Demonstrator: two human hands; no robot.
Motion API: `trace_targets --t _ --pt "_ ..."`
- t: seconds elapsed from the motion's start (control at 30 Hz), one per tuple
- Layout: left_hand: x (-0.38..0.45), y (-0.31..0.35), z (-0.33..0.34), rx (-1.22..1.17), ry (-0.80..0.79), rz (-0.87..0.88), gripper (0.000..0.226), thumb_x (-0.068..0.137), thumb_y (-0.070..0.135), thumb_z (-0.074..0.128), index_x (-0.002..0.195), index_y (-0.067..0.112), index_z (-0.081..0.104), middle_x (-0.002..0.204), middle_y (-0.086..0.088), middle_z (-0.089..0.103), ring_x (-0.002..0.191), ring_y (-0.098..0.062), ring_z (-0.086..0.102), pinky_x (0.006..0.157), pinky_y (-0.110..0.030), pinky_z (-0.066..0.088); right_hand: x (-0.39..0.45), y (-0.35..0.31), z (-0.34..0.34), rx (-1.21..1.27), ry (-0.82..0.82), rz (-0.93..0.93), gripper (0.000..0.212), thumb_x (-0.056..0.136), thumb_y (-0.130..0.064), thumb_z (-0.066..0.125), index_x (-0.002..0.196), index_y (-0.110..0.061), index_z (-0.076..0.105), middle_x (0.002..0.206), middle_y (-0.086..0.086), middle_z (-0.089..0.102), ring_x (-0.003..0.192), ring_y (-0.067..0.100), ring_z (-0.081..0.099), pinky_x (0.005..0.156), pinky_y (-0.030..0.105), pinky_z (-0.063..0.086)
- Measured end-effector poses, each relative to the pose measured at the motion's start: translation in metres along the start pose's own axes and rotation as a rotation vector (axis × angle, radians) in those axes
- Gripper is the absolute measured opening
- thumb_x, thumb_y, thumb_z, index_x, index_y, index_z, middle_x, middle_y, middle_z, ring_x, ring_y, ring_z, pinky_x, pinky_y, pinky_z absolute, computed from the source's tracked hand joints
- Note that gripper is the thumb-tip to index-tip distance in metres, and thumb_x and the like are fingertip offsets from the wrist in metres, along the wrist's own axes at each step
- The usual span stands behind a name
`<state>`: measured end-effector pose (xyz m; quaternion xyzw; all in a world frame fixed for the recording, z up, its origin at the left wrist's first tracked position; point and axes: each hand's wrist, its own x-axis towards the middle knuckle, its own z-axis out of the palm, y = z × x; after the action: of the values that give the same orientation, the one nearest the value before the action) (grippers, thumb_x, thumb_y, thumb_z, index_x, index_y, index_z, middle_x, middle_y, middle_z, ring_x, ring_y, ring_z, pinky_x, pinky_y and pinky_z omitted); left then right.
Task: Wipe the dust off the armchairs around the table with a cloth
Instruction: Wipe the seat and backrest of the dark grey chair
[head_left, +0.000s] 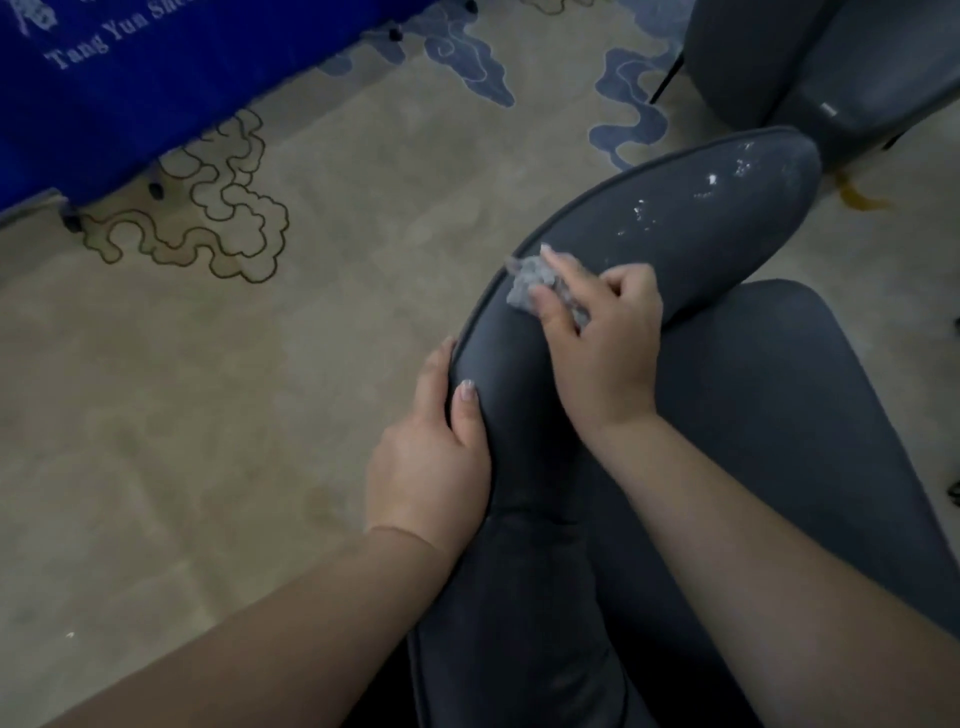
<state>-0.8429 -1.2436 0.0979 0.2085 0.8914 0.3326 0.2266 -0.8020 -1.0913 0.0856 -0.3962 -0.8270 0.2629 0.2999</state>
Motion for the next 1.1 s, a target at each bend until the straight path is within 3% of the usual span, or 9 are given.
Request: trace_targets --t 0.1,0.2,0.33,0.5,0.6,0.73,0.87,1.0,1.1 --pt "0.000 0.005 -0.007 0.057 -0.089 -0.007 0.048 0.092 0.054 0.020 0.140 0.053 0.018 0.106 -0.008 0.068 0.091 -0.034 0.062 0.075 -0.039 0.049 0.027 -0.001 0.006 0.016 0.093 0.208 0.035 0.090 -0.036 0.061 0.124 -0.031 0.063 0.099 0.000 0.037 0.097 0.026 0.050 0.093 0.021 0.037" --pt "0.018 0.008 -0.014 0.153 -0.174 0.047 0.048 0.096 0.052 0.017 0.143 0.051 0.011 0.117 -0.005 0.066 0.099 -0.031 0.062 0.078 -0.037 0.046 0.016 -0.006 0.009 0.019 0.122 0.207 0.035 0.091 -0.033 0.062 0.126 -0.030 0.062 0.099 0.003 0.038 0.093 0.025 0.050 0.095 0.024 0.040" --pt "0.073 0.027 -0.012 0.203 -0.286 0.171 0.048 0.101 0.046 0.018 0.149 0.042 0.014 0.126 -0.007 0.061 0.106 -0.032 0.060 0.078 -0.034 0.039 -0.018 -0.007 0.008 0.071 0.148 0.270 0.037 0.091 -0.035 0.059 0.127 -0.037 0.059 0.097 0.001 0.038 0.088 0.018 0.049 0.090 0.014 0.037" --pt "0.127 0.069 0.016 0.182 -0.338 0.212 0.049 0.102 0.043 0.019 0.150 0.034 0.018 0.137 -0.009 0.054 0.121 -0.031 0.052 0.096 -0.038 0.036 0.012 0.005 0.004 0.007 0.132 0.179 0.037 0.089 -0.033 0.062 0.125 -0.029 0.062 0.094 0.005 0.038 0.086 0.022 0.049 0.088 0.026 0.045" --pt "0.157 0.095 0.033 0.201 -0.397 0.151 0.051 0.103 0.042 0.016 0.149 0.023 0.026 0.145 -0.009 0.044 0.131 -0.030 0.043 0.105 -0.039 0.029 0.053 0.023 -0.001 -0.009 0.162 0.258 0.037 0.090 -0.030 0.064 0.127 -0.027 0.061 0.096 0.007 0.037 0.090 0.027 0.049 0.093 0.032 0.045" --pt "0.167 0.100 0.044 0.307 -0.284 0.231 0.052 0.101 0.046 0.014 0.129 0.022 0.051 0.122 -0.012 0.060 0.112 -0.034 0.054 0.080 -0.036 0.031 0.049 0.031 0.003 0.109 0.267 0.272 0.037 0.092 -0.025 0.061 0.128 -0.025 0.060 0.095 0.003 0.035 0.085 0.014 0.049 0.092 0.017 0.042" --pt "0.166 0.094 0.046 0.316 -0.238 0.258 0.052 0.100 0.049 0.013 0.112 0.022 0.056 0.098 -0.010 0.064 0.080 -0.031 0.050 0.071 -0.035 0.034 0.073 0.049 -0.007 0.239 0.390 0.414 0.034 0.095 -0.027 0.056 0.129 -0.030 0.059 0.093 -0.008 0.035 0.076 -0.004 0.046 0.082 0.002 0.036" --pt "0.166 0.094 0.047 0.335 -0.211 0.276 0.049 0.100 0.048 0.015 0.111 0.025 0.056 0.095 -0.011 0.065 0.075 -0.032 0.048 0.068 -0.034 0.032 0.106 0.058 -0.009 0.046 0.221 0.350 0.036 0.092 -0.031 0.059 0.128 -0.030 0.060 0.097 0.007 0.043 0.086 0.019 0.050 0.091 0.030 0.046" --pt "0.166 0.093 0.048 0.337 -0.213 0.281 0.047 0.099 0.046 0.016 0.107 0.025 0.056 0.095 -0.014 0.066 0.085 -0.038 0.057 0.068 -0.035 0.033 0.062 0.043 0.002 -0.034 0.203 0.196 0.037 0.092 -0.036 0.055 0.128 -0.029 0.060 0.092 0.003 0.038 0.081 0.021 0.046 0.082 0.032 0.046"
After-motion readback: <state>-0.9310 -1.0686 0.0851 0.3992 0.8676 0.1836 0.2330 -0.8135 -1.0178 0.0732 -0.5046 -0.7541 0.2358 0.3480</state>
